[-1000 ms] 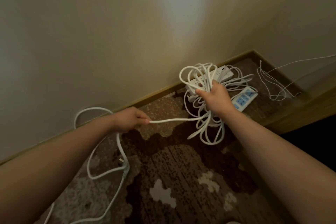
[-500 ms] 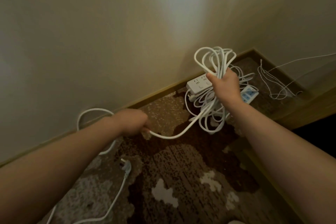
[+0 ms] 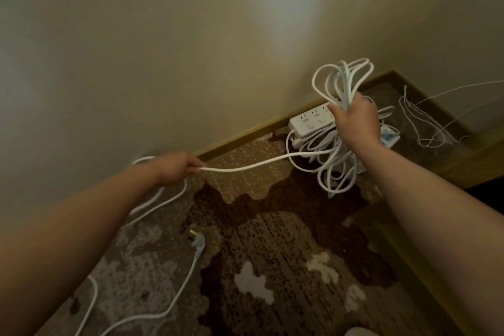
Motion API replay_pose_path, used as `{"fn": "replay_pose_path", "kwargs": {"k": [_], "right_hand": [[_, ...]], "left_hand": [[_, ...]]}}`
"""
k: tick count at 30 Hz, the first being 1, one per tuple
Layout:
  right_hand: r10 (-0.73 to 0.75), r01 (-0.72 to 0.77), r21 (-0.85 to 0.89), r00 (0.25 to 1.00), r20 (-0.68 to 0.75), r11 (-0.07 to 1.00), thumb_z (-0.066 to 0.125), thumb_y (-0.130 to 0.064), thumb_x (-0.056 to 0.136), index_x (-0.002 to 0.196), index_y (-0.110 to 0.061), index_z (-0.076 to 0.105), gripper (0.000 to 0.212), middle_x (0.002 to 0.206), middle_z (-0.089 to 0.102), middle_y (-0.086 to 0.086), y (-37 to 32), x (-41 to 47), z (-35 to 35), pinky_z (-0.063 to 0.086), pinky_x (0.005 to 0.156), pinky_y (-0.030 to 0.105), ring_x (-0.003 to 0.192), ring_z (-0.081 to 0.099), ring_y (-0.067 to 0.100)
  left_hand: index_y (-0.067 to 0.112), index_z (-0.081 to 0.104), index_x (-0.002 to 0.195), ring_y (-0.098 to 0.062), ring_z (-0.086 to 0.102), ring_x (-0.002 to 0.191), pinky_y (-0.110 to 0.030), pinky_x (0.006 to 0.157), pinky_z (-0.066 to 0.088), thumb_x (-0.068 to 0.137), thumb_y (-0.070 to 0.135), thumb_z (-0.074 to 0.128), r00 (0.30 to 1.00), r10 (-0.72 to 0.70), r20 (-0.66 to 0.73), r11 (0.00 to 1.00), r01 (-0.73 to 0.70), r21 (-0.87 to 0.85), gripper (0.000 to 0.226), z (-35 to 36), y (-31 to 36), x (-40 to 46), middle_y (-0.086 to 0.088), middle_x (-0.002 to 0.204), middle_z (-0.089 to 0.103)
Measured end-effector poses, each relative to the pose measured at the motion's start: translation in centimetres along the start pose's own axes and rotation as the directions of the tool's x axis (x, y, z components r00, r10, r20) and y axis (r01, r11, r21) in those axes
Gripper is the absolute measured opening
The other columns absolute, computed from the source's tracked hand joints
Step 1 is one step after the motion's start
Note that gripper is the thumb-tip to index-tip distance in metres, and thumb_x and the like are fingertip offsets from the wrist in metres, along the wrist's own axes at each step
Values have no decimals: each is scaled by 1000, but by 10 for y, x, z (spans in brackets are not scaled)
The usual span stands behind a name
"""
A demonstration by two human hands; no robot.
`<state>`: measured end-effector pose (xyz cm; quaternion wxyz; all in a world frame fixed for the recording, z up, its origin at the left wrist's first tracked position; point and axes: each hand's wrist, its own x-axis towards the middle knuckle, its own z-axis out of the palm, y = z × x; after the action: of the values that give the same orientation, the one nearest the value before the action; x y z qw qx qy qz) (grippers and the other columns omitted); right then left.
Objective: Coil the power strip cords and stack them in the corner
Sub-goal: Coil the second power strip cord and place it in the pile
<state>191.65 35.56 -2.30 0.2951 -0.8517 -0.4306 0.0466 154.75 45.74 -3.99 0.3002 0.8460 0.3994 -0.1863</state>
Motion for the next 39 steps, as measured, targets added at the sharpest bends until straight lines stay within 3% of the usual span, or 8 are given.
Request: {"fn": "replay_pose_path", "kwargs": {"k": [5, 11, 14, 18, 21, 25, 31, 39], "right_hand": [[51, -52, 31, 999, 17, 998, 63, -42, 93, 113, -4, 60, 43, 105, 65, 15, 0, 1, -2, 48, 75, 39, 97, 61, 34], [-25, -18, 207, 979, 205, 978, 70, -38, 90, 103, -17, 62, 26, 83, 63, -3, -24, -3, -5, 44, 63, 28, 74, 62, 15], [-110, 2, 271, 917, 383, 962, 74, -31, 88, 88, -28, 60, 14, 71, 64, -2, -43, -11, -3, 44, 45, 20, 52, 62, 5], [-126, -18, 253, 829, 544, 967, 77, -25, 86, 86, -28, 62, 16, 76, 69, 5, -53, -20, 4, 46, 42, 18, 56, 65, 11], [-82, -78, 245, 810, 581, 967, 77, -26, 86, 96, -20, 64, 18, 84, 72, 14, -49, -26, 11, 60, 58, 40, 69, 70, 29], [-75, -185, 381, 815, 574, 906, 74, -16, 87, 95, -17, 65, 13, 71, 70, 9, -40, -31, 17, 54, 52, 32, 54, 62, 19], [-142, -266, 531, 782, 607, 805, 70, -6, 88, 101, -5, 67, 14, 73, 72, 9, -36, -33, 12, 49, 53, 26, 59, 60, 21], [-130, -437, 592, 721, 681, 677, 68, -5, 89, 109, -1, 66, 20, 72, 72, 9, -39, -29, 14, 51, 47, 21, 55, 63, 14]], "left_hand": [[16, 62, 122, -16, 57, 98, -23, 79, 41, 97, 17, 48, 995, -58, -84, 989, 45, -141, 29, -22, -21, -20, -8, 120, 64], [22, 67, 103, -16, 62, 93, -27, 75, 43, 95, 31, 50, 979, 184, 85, 955, -199, 218, 20, -16, 43, -22, 1, 104, 69], [27, 61, 91, -22, 61, 88, -28, 66, 38, 94, 39, 49, 964, 256, -71, 926, -224, 303, 17, -9, 78, -9, 3, 90, 64], [24, 65, 93, -21, 60, 83, -30, 63, 39, 93, 40, 49, 924, 192, -330, 981, -165, 106, 22, -7, 100, 9, 1, 88, 66], [22, 65, 87, -17, 57, 74, -30, 63, 42, 92, 39, 53, 894, 101, -437, 987, -145, -68, 22, -1, 111, 15, 5, 76, 61], [20, 65, 80, -14, 59, 69, -33, 64, 47, 92, 40, 50, 910, 153, -385, 946, -248, -210, 28, 6, 126, 20, 4, 71, 62], [28, 62, 83, -7, 54, 69, -32, 65, 43, 94, 39, 45, 925, 360, -121, 928, -368, -51, 23, -3, 149, 20, 10, 70, 56], [29, 56, 73, -4, 52, 64, -25, 54, 34, 92, 35, 50, 871, 232, -433, 926, -334, -177, 20, 5, 155, 27, 11, 66, 56]]}}
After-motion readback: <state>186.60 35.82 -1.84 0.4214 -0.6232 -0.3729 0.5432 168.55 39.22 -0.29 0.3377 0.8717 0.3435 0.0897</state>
